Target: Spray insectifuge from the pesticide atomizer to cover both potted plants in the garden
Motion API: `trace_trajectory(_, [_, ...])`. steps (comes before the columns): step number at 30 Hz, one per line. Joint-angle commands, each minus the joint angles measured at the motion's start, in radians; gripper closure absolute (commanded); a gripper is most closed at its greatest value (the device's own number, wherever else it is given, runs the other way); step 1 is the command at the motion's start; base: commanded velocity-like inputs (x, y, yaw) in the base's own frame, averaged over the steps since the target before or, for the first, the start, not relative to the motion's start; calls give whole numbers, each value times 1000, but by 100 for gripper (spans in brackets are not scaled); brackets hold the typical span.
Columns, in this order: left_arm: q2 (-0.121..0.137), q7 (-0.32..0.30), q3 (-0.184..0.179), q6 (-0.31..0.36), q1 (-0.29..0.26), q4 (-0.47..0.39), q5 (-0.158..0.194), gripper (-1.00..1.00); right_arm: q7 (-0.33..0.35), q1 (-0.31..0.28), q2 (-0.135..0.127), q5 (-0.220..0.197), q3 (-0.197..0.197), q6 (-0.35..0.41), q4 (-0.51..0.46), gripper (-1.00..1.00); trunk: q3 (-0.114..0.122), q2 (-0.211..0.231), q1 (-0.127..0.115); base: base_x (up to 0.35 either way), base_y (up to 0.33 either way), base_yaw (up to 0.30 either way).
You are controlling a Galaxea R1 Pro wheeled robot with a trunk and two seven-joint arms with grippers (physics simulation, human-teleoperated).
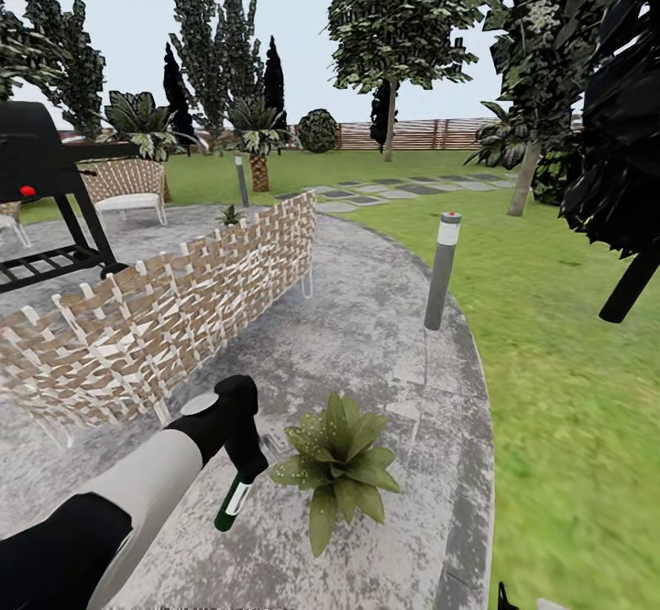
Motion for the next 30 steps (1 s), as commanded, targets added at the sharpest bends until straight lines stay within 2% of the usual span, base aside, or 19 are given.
trace_trajectory(1, [-4,-13,-10,8,-3,-1,-9,100,-1,0,0,-3,3,-3,0,-100,-1,0,0,54,0,276])
trace_trajectory(8, [-7,-69,-20,8,-30,4,-11,100,-1,0,-1,-3,3,-3,0,-100,-1,0,0,228,-89,131])
trace_trajectory(9, [-7,-71,-20,8,-30,5,-20,100,-1,0,-1,-3,3,-3,0,-100,-1,0,0,281,-157,8])
trace_trajectory(10, [-7,-74,-19,8,-29,7,-53,100,-1,0,-2,-3,3,-3,0,-100,-1,0,0,264,-172,3])
trace_trajectory(11, [-8,-75,-19,9,-28,7,-71,100,-1,0,-3,-3,3,-3,0,-100,-1,0,0,244,-189,1])
trace_trajectory(15, [-7,-111,-19,9,-26,7,-95,100,-1,0,-5,-3,3,-3,0,-100,-1,0,0,147,-233,0])
trace_trajectory(23, [-7,-120,-19,11,-29,2,-105,100,-1,0,-5,-3,3,-3,0,-100,-1,0,0,9,-271,9])
trace_trajectory(30, [-8,-120,-19,14,-31,-1,-106,100,-1,0,-3,-3,3,-3,0,-100,-1,0,0,0,-273,245])
